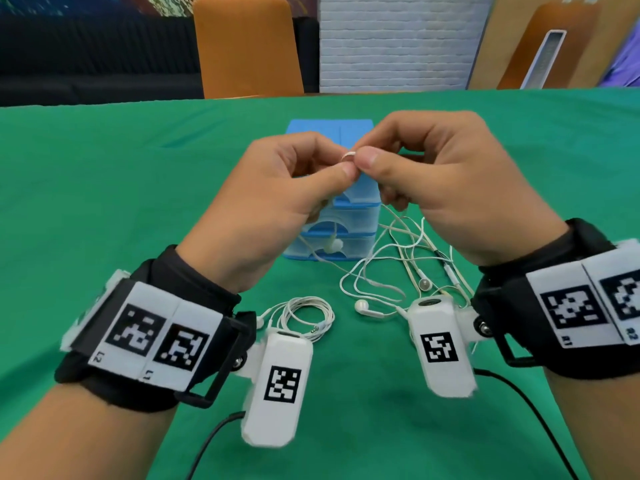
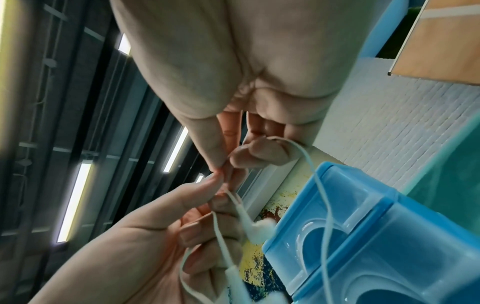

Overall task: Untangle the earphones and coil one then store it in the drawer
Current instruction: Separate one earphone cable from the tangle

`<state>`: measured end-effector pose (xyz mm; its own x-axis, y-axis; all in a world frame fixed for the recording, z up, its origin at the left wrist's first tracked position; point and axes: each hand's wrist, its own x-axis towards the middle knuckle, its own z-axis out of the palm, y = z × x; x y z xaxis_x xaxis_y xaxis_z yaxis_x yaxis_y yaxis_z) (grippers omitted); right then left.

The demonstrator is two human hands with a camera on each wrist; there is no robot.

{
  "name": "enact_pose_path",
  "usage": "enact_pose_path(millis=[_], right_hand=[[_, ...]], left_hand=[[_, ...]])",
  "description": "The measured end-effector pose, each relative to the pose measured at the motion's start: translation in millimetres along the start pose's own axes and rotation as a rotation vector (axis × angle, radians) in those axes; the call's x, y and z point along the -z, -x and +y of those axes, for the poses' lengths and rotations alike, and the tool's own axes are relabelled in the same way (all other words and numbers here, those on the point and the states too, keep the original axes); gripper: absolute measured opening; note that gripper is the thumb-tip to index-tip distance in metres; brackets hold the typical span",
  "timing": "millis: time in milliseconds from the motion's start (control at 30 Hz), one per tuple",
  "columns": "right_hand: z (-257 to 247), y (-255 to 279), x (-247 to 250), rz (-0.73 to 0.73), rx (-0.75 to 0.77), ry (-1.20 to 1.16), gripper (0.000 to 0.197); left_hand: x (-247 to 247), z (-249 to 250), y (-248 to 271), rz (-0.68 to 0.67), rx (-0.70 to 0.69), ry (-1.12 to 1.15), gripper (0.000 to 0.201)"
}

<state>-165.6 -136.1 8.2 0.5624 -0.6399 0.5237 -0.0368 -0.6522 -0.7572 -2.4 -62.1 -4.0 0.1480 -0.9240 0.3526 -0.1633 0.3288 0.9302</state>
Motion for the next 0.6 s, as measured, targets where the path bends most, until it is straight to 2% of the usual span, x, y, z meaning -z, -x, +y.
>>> enact_pose_path(millis=[67,133,167,233,300,367,467,600], right_hand=[[1.5,1.2,0.7,0.033,-0.029,-0.043,0.014],[7.0,4.8,2.9,0.021,-0.088,-0.056,0.031],[11.0,7.7,4.2,-0.030,-0.134,-0.045,0.039],[18.8,16.0,5.6,-0.232,-0.237,0.019,0.048],[23.1,25.8,3.7,-0.479,-0.300,0.083,0.037],[21.5,31.1,2.3,-0.588,-0.292,0.068,0.016],[19.5,25.6,12.2,-0.480,-0.255,0.034,0.025],[15.3,8.0,32.9,-0.209,-0.206,0.014,0.028]], left_hand=[[-0.7,1.6,-0.3,0.039,-0.009,0.018,0.009],[0.9,4.7,-2.0,0.097,-0.028,0.045,0.009],[3.5,6.6,-3.6,0.139,-0.045,0.063,0.011],[12.5,10.5,-7.6,0.226,-0.085,0.116,0.015],[24.4,13.2,-10.5,0.285,-0.109,0.197,0.015],[37.1,14.4,-12.4,0.332,-0.110,0.283,0.014],[56.5,9.4,-15.7,0.430,-0.115,0.260,0.015],[78.6,-8.6,-19.9,0.530,-0.059,-0.077,0.016]])
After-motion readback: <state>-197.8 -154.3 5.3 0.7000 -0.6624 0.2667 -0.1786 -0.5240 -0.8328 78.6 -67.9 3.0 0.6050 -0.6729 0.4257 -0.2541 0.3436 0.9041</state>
